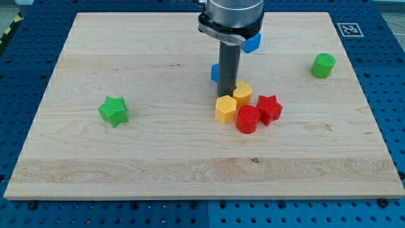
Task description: Move arm away from yellow heart
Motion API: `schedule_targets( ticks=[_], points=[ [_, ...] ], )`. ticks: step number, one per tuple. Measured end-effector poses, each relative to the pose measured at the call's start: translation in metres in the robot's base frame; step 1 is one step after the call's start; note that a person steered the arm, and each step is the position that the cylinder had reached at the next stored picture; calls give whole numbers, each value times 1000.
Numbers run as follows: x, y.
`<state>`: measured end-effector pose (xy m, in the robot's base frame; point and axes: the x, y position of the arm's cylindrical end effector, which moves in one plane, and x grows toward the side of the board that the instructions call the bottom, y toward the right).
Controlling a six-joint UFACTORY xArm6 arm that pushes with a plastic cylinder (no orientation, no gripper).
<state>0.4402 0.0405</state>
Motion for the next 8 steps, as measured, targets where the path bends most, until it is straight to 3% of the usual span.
schedule_targets(
  ticks=[4, 6, 8],
  points=[
    [-8, -10],
    [-7, -62],
    [-33, -112]
  ],
)
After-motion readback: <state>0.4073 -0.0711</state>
